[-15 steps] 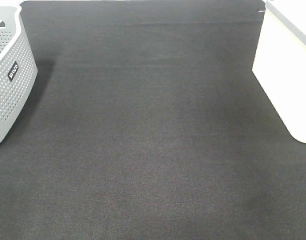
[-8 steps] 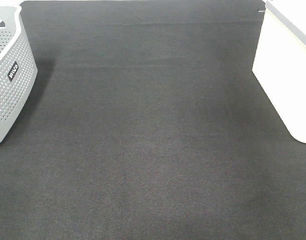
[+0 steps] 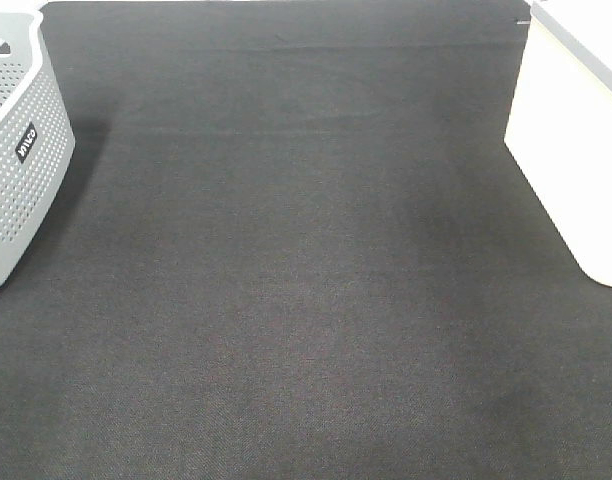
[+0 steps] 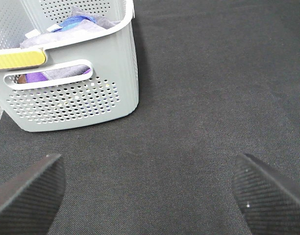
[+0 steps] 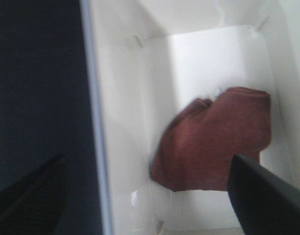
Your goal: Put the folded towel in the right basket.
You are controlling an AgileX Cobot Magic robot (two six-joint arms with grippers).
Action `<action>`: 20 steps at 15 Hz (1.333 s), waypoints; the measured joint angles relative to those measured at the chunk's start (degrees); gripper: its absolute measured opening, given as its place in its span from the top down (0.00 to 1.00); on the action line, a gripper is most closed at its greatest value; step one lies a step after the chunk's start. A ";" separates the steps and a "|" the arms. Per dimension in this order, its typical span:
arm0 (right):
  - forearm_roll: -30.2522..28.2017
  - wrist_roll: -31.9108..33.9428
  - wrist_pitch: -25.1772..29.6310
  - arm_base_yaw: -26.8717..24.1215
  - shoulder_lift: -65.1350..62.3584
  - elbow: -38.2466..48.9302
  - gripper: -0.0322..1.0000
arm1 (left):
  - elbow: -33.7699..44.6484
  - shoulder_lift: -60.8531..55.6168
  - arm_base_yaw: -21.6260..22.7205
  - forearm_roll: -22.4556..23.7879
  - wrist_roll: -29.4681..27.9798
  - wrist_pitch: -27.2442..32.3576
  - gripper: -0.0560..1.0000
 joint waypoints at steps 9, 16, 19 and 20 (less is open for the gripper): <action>-1.38 0.34 0.06 13.64 -12.20 4.58 0.17 | 0.00 0.00 0.00 0.00 0.00 0.00 0.12; -7.79 1.38 0.00 13.64 -34.43 33.40 0.17 | 0.00 0.00 0.00 0.00 0.00 0.00 0.12; -8.25 1.43 -0.06 13.64 -45.26 50.19 0.17 | 0.00 0.00 0.00 0.00 0.00 0.00 0.12; -8.25 1.43 -0.06 13.64 -48.76 55.12 0.17 | 0.00 0.00 0.00 0.00 0.00 0.00 0.12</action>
